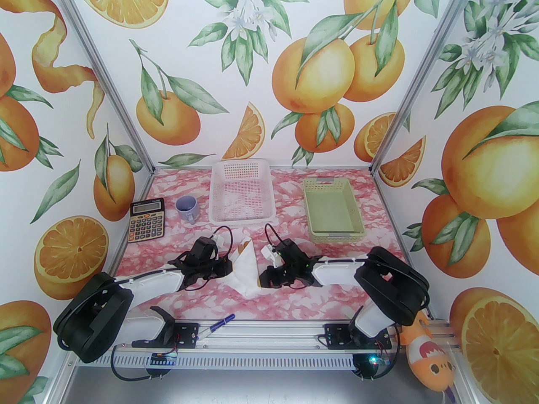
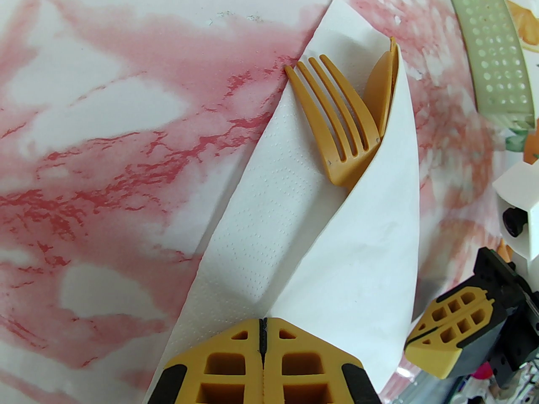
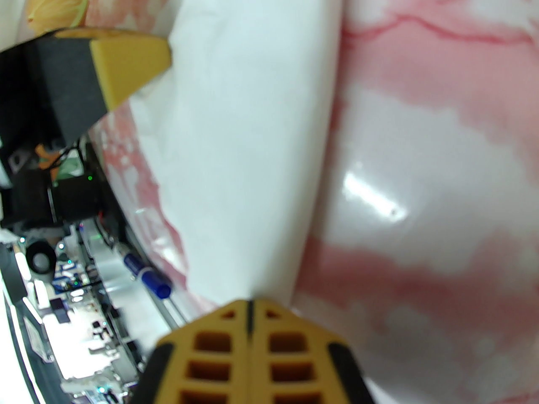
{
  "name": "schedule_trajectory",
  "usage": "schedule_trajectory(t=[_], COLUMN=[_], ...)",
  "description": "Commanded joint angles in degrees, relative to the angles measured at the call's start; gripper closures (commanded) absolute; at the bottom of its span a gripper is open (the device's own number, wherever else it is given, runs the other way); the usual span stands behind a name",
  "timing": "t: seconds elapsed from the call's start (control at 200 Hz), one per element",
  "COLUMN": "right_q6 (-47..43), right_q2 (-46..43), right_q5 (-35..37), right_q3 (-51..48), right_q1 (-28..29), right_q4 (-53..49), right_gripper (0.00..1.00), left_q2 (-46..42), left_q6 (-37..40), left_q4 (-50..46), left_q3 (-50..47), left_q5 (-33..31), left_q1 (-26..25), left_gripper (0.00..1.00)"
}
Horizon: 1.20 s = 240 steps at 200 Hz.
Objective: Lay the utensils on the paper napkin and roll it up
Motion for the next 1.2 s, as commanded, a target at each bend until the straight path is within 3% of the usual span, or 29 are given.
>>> schedule_trajectory(t=[0.0, 0.625, 0.885, 1.026, 1.196], right_q6=[-0.49, -3.06, -3.88, -4.88, -0.66], right_q2=[0.99, -0.84, -5.58, -4.04, 0.65], right_q5=[0.05, 2.69, 1.17, 0.77, 1.35], right_q3=[-0.13, -1.83, 1.45, 4.29, 4.99], right_q1=[0.41, 2.61, -0.52, -2.26, -5.98], right_q4=[0.48, -6.78, -7.89, -5.43, 6.46], right_gripper=[1.0, 1.0, 1.0, 1.0, 1.0], left_q2=[0.98, 0.39, 0.45, 0.16, -0.6], left_q6=[0.91, 1.19, 1.72, 1.89, 1.95], left_q4=[-4.87, -5.81, -6.18, -6.15, -6.37], left_q3=[0.23, 0.15, 0.41, 0.33, 0.15], left_q5=[-2.86, -3.42, -3.4, -3.55, -4.01], left_q1=[0.41, 0.34, 0.33, 0.26, 0.15], left_gripper=[1.0, 1.0, 1.0, 1.0, 1.0])
